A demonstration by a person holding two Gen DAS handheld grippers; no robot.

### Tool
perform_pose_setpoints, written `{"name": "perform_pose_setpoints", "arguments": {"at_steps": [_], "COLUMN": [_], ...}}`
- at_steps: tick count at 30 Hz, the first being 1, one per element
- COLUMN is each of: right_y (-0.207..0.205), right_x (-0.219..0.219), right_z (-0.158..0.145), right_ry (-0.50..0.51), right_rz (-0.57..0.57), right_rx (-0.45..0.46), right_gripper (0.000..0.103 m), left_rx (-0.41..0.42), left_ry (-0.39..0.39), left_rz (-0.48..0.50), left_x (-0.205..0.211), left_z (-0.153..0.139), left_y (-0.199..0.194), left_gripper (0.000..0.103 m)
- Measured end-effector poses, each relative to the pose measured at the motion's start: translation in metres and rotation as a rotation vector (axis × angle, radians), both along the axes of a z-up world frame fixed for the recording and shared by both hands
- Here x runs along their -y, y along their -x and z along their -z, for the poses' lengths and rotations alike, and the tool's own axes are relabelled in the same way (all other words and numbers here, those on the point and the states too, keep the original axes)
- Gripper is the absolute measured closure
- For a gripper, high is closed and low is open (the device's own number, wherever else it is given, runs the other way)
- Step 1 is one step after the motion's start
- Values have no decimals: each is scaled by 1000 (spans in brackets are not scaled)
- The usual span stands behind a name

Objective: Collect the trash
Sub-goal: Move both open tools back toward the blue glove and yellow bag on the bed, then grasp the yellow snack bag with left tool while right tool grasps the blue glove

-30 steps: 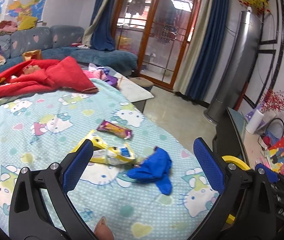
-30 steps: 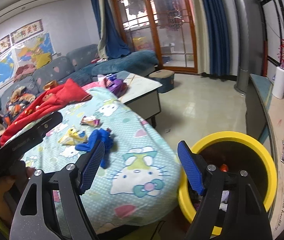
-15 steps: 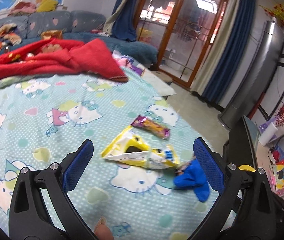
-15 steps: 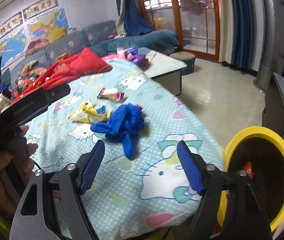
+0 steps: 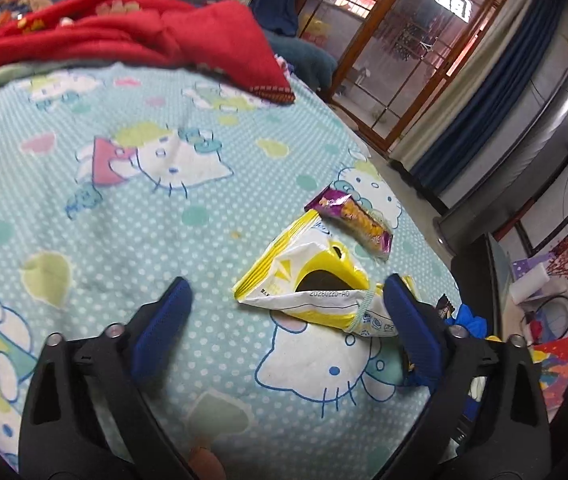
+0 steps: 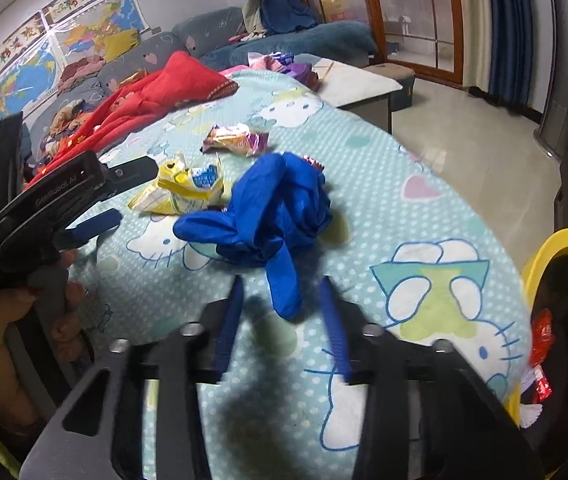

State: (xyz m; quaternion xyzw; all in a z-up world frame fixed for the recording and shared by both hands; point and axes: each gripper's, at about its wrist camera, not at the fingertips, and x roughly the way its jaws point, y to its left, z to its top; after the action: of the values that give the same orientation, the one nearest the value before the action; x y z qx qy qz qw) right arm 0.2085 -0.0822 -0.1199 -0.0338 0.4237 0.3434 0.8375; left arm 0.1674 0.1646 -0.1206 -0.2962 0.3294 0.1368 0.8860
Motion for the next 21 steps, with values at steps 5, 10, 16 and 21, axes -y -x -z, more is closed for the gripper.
{"name": "perform_pose_setpoints", "arguments": {"at_steps": [5, 10, 16, 21], "right_y": [1, 10, 27, 37], "right_x": [8, 10, 9, 9], "right_z": [1, -1, -4, -5], "right_ry": [-7, -1, 19, 36], "right_rz": [-6, -38, -86, -117], "right_rx": [-1, 13, 27, 27], "right_gripper": [93, 98, 98, 98], "left_rx": [31, 39, 34, 45], "left_ry": [52, 85, 108, 100], "left_rz": [7, 5, -1, 11], "left_x": [-4, -8, -11, -10], "left_z": [3, 5, 7, 4], "left_y": [0, 1, 7, 13], "left_gripper": [29, 50, 82, 92]}}
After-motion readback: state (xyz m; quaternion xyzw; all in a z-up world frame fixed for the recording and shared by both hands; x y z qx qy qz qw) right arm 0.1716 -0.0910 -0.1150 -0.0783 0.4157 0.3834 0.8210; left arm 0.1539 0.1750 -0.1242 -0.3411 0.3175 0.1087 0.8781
